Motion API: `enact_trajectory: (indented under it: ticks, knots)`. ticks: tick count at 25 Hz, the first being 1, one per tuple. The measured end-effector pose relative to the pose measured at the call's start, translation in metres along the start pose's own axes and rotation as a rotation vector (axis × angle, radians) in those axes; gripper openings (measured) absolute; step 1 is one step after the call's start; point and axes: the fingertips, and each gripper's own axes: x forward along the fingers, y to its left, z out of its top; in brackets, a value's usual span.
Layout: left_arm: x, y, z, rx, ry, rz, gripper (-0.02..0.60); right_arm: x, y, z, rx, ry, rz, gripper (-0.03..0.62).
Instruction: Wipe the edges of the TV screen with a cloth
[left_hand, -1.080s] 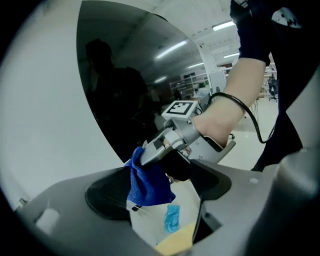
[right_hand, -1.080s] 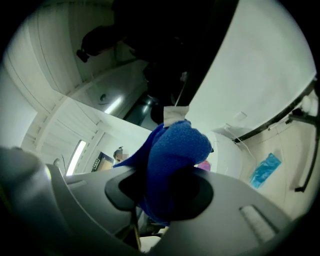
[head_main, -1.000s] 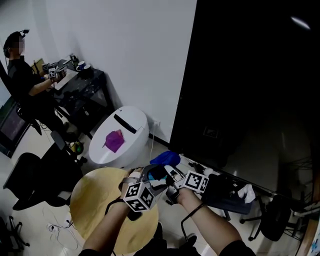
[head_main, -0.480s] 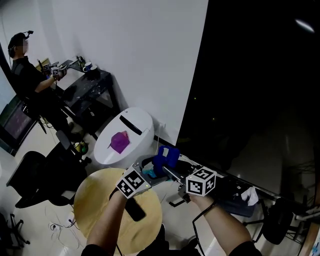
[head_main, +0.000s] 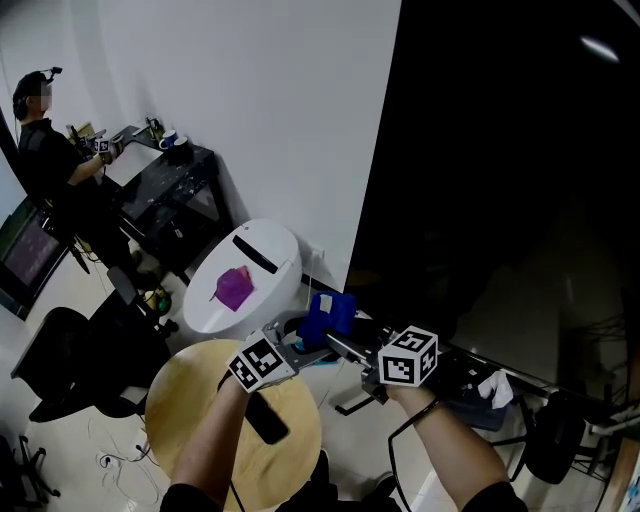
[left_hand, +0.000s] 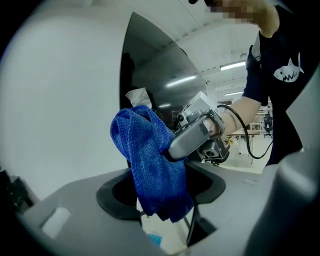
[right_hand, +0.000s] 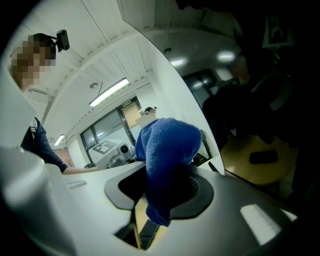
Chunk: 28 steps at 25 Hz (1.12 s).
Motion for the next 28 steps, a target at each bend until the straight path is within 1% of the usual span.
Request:
enact_trajectory:
  ticks: [1, 3, 4, 5, 8, 11, 13, 15, 16, 18, 23, 25, 28]
  knots:
    - [0.001, 0.000, 0.001, -0.005, -0.011, 0.021, 0.238, -0.001, -0.002, 0.001, 0.001, -0.004, -0.010, 0.132]
    - [0.003, -0.001, -0.001, -0.026, -0.024, 0.062, 0.184, -0.003, -0.005, 0.001, 0.013, -0.013, -0.022, 0.142]
    - [0.005, -0.001, -0.003, -0.052, -0.032, 0.075, 0.158, -0.005, -0.006, 0.001, 0.024, -0.018, -0.024, 0.160]
    - [0.006, -0.002, -0.006, -0.093, -0.045, 0.079, 0.136, -0.006, -0.007, 0.000, 0.038, -0.023, -0.022, 0.189]
    - [0.010, -0.003, -0.015, -0.232, -0.077, 0.084, 0.114, -0.014, -0.008, -0.001, 0.051, -0.047, -0.035, 0.240]
    - [0.014, 0.009, -0.038, -0.320, -0.037, 0.139, 0.109, -0.028, -0.019, -0.001, 0.030, -0.075, -0.124, 0.250]
    - [0.017, 0.022, -0.056, -0.382, 0.006, 0.173, 0.109, -0.043, -0.027, -0.003, 0.044, -0.088, -0.185, 0.250]
    - [0.020, 0.035, -0.068, -0.417, 0.036, 0.197, 0.108, -0.059, -0.031, -0.007, 0.066, -0.104, -0.228, 0.250]
    - [0.021, 0.040, -0.071, -0.418, 0.042, 0.204, 0.107, -0.067, -0.032, -0.009, 0.074, -0.111, -0.243, 0.250]
    - [0.025, 0.050, -0.070, -0.396, 0.049, 0.210, 0.107, -0.081, -0.033, -0.014, 0.084, -0.117, -0.267, 0.249]
    - [0.042, 0.072, -0.067, -0.290, 0.124, 0.220, 0.107, -0.112, -0.034, -0.031, 0.111, -0.126, -0.301, 0.249]
    - [0.049, 0.076, -0.064, -0.267, 0.138, 0.197, 0.107, -0.121, -0.033, -0.036, 0.139, -0.140, -0.305, 0.247]
    - [0.055, 0.078, -0.057, -0.278, 0.139, 0.132, 0.107, -0.132, -0.031, -0.037, 0.187, -0.173, -0.309, 0.247]
